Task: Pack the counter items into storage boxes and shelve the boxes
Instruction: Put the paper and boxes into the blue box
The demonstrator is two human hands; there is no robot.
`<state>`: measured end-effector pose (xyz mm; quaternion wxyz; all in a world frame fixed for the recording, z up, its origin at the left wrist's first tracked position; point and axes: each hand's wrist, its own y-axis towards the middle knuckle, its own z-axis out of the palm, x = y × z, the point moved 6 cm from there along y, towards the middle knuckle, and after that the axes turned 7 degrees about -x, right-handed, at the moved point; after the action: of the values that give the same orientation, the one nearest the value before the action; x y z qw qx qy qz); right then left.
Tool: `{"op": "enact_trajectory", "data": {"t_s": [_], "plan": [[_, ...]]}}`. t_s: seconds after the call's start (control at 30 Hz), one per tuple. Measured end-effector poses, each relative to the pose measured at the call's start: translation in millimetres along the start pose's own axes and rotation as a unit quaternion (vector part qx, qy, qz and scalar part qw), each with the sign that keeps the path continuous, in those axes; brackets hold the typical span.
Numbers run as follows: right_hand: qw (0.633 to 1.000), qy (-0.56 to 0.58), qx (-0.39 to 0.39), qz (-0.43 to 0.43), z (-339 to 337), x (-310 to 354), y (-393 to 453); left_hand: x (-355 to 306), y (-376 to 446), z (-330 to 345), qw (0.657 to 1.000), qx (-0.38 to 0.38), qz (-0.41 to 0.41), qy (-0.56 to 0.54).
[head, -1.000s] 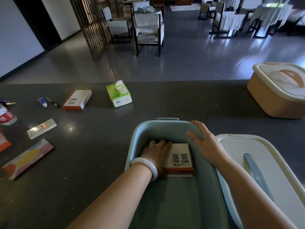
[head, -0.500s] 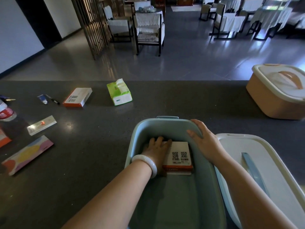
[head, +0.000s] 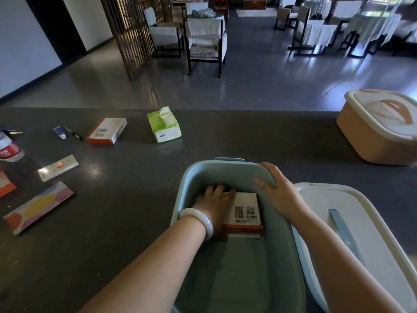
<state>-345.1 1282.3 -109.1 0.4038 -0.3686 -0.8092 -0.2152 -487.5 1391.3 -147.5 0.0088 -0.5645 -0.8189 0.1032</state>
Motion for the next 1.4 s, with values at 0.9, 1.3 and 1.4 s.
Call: {"op": "enact_trajectory", "data": {"t_s": [0.9, 1.3, 1.4], "plan": [[0.942, -0.225, 0.089, -0.233, 60, 132, 21, 90, -106, -116, 0.964, -0.202, -0.162, -0.056], [0.885, -0.256, 0.201, -0.332, 204, 233, -12, 207, -195, -86, 0.940, -0.144, -0.305, -0.040], [0.880, -0.259, 0.225, -0.327, 242, 258, -16, 249, -214, -80, 0.932, -0.134, -0.333, -0.042]]}}
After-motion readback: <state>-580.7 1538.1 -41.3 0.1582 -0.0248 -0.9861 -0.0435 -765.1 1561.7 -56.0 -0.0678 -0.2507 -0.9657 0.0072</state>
